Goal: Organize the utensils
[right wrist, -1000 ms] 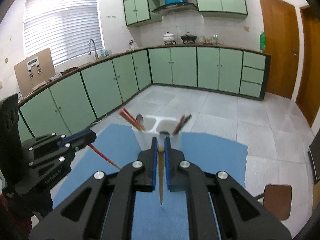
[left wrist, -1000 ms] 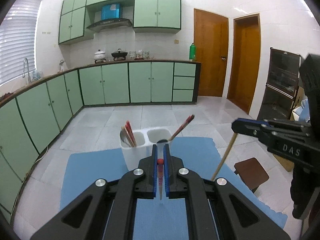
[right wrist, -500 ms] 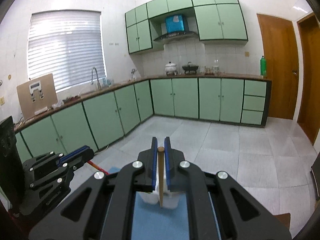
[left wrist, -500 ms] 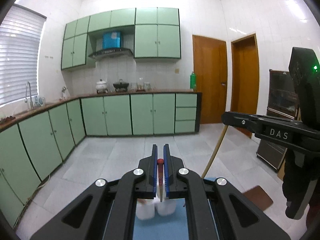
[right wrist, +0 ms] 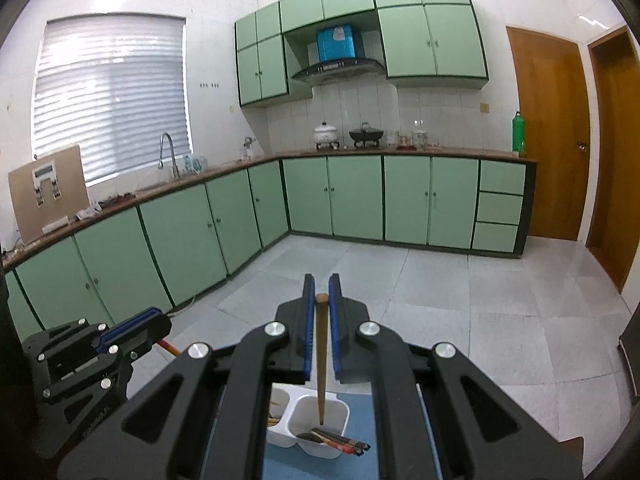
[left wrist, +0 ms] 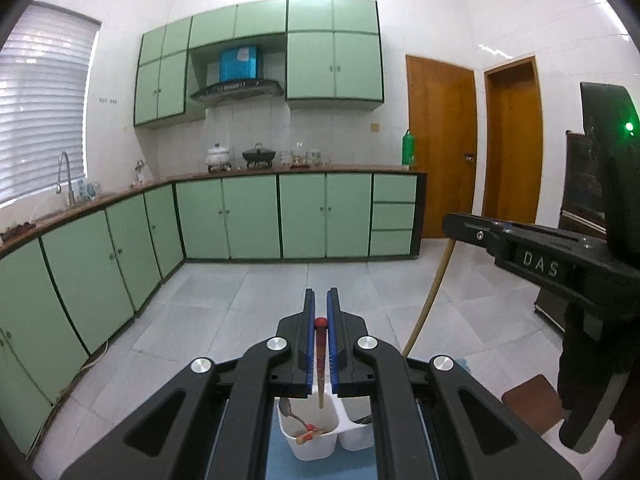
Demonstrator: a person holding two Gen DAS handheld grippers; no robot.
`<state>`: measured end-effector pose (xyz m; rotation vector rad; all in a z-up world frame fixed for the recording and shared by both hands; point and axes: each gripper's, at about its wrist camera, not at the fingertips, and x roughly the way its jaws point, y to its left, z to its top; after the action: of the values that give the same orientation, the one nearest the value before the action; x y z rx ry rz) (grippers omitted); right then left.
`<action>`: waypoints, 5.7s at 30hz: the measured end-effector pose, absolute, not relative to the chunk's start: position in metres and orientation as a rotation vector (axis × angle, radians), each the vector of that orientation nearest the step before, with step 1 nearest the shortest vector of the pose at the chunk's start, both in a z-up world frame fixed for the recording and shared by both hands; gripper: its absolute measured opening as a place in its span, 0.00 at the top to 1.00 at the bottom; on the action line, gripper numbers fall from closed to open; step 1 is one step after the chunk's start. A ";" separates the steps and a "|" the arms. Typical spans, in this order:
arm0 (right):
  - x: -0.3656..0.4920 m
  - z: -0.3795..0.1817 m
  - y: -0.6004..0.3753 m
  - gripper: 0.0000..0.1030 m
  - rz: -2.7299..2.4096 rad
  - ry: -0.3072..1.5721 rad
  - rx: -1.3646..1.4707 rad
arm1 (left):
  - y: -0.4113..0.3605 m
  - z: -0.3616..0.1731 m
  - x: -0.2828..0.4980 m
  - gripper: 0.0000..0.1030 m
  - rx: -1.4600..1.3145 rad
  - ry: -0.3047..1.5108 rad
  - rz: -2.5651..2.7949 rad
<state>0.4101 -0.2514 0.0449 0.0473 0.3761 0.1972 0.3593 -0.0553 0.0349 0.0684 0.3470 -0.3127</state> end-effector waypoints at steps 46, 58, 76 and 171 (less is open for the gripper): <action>0.229 -0.043 -0.282 0.06 0.051 0.444 0.085 | -0.011 -0.003 0.232 0.06 0.000 0.405 -0.210; 0.153 -0.033 -0.254 0.05 0.119 0.437 0.060 | -0.012 0.002 0.150 0.06 0.027 0.390 -0.233; 0.101 -0.003 -0.232 0.05 0.189 0.377 0.027 | -0.007 0.021 0.084 0.06 0.014 0.321 -0.221; 0.096 0.004 -0.226 0.05 0.198 0.367 0.022 | -0.008 0.029 0.079 0.06 0.017 0.308 -0.213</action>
<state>0.0960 -0.2262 0.0044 0.0220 0.3667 0.1979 0.0790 -0.0076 0.0289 0.0174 0.3079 -0.2135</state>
